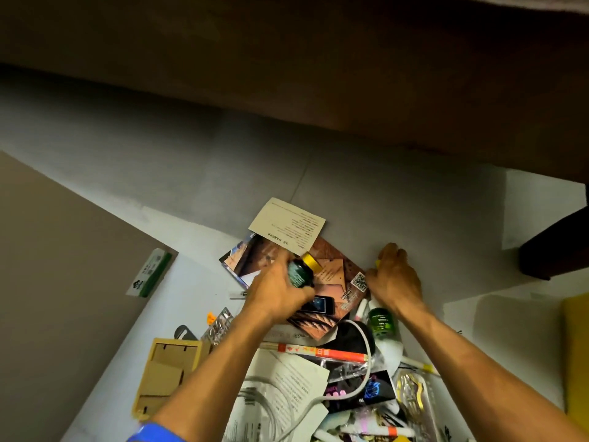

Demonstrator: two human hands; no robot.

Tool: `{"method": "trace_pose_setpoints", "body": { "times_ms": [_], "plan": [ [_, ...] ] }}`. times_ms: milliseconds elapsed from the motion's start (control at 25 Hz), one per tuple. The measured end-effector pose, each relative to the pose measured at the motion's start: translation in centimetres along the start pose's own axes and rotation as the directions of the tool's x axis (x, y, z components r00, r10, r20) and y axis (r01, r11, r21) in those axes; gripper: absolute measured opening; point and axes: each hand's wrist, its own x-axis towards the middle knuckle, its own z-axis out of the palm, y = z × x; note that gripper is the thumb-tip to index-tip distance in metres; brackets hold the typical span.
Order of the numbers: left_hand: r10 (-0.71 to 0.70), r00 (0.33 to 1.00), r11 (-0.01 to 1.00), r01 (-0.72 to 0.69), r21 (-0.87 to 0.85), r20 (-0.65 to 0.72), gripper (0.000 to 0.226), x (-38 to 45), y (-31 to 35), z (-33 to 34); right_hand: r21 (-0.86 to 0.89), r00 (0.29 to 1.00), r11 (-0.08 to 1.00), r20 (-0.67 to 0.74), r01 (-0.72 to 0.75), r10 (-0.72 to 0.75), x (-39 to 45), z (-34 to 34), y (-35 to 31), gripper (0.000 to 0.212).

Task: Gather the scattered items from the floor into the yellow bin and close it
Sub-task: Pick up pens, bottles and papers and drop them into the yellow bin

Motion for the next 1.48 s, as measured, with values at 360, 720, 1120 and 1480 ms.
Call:
{"method": "trace_pose_setpoints", "body": {
  "times_ms": [360,720,1120,1480],
  "plan": [
    [-0.482,0.864,0.708,0.284,-0.647,-0.149,0.054,-0.7,-3.4,0.1,0.065,0.964,0.962,-0.025,0.264,-0.263,2.6,1.6,-8.5,0.026],
    [-0.43,0.9,0.495,0.301,-0.815,0.071,0.041,-0.1,-5.2,-0.4,0.293,0.99,0.949,0.036,0.118,-0.135,4.1,4.0,-11.7,0.034],
    [-0.27,0.963,0.44,0.132,-0.888,0.009,0.045,-2.1,-2.8,-1.4,0.281,0.816,0.853,0.272,0.439,-0.509,-1.7,3.9,-9.2,0.041],
    [0.19,0.962,0.583,-0.273,-0.766,-0.198,0.04,-8.3,5.3,-5.3,0.368,0.833,0.766,-0.044,0.527,-0.552,-10.3,-7.5,-9.0,0.056]
  ]
}}
